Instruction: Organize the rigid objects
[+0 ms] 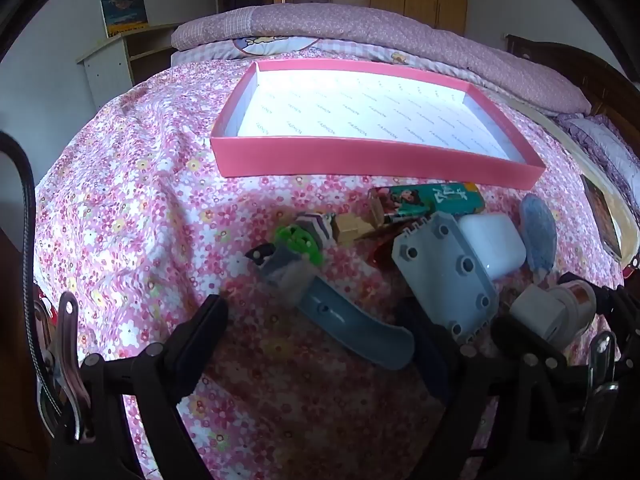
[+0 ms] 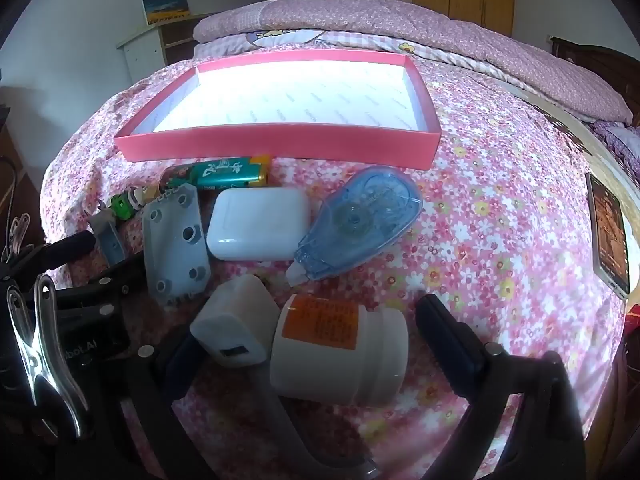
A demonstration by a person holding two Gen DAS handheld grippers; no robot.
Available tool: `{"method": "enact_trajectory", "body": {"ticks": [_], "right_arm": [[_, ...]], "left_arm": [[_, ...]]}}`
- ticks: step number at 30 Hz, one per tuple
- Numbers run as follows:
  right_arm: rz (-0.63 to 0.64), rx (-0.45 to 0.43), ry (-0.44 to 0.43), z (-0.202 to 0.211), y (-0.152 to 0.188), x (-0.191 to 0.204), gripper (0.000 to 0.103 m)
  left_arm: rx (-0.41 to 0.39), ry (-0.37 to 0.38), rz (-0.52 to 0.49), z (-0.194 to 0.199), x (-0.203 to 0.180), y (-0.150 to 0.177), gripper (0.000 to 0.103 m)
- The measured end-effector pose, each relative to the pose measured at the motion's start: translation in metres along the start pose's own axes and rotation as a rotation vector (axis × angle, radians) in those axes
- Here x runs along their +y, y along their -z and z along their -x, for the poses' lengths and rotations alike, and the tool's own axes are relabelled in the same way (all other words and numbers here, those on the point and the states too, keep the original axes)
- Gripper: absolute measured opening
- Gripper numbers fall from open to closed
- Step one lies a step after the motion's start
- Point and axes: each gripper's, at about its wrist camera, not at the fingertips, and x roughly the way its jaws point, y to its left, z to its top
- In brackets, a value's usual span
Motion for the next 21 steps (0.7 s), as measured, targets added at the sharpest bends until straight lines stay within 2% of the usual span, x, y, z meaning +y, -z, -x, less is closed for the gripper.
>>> {"method": "enact_trajectory", "body": {"ticks": [21], "right_arm": [[-0.005,0.011,0.007,-0.0006,0.0012,0.0019,0.100]], "left_arm": [[-0.002,0.004,0.003,0.0003,0.0005,-0.0003,0.089]]}}
